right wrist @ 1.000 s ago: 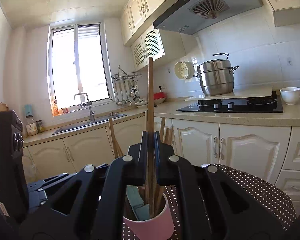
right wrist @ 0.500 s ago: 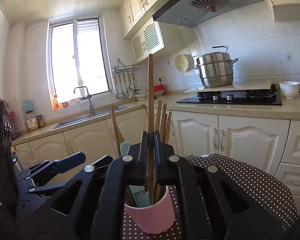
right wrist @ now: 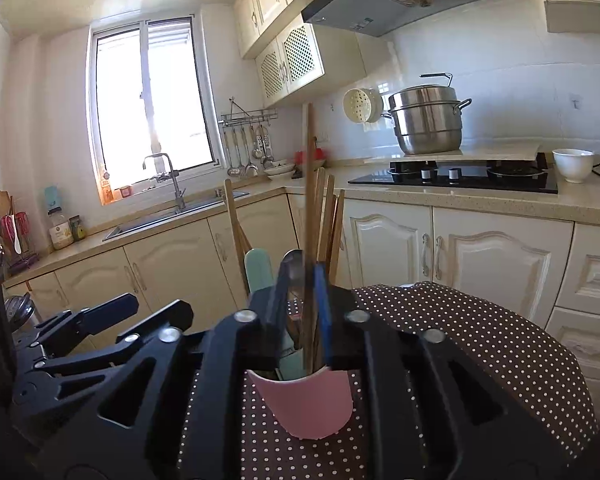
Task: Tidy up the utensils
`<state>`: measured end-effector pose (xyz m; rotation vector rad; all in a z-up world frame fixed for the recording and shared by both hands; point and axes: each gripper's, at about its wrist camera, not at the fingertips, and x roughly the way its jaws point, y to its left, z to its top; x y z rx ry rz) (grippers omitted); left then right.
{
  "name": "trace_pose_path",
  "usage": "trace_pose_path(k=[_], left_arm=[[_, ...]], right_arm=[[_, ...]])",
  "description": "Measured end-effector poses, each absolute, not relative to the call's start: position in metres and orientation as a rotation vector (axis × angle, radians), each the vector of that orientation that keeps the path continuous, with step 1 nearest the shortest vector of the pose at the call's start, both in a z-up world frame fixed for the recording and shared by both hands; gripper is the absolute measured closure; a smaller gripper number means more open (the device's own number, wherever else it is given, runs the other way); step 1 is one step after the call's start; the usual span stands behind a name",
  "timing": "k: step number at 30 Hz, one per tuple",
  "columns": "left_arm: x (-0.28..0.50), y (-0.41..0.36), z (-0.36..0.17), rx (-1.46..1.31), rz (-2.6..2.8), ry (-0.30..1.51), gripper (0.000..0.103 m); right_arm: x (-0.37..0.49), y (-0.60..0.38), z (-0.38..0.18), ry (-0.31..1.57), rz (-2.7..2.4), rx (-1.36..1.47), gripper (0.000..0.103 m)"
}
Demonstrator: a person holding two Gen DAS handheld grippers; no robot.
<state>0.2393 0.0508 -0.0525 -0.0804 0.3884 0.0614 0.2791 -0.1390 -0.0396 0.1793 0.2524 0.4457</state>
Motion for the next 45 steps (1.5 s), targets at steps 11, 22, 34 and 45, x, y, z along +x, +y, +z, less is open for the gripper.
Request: trace_pose_path(k=[11,22,34,45], left_arm=[[0.208,0.045,-0.038,-0.066,0.057,0.360,0.028],[0.160,0.024,-0.015,-0.043,0.028,0.300,0.023],[0.099,-0.003,0.001,0.000,-0.028,0.263,0.019],[0.052,-0.010,0.014,0.015,-0.035,0.214,0.019]], right_arm=[[0.252,-0.156,-0.032,0.241,0.412,0.192,0.057],[0.199,-0.183,-0.022,0.237,0.397,0.226,0.051],[0.122,-0.202,-0.006,0.183,0.347,0.192,0.032],[0.076,-0.205,0.011,0.131,0.310,0.125,0.024]])
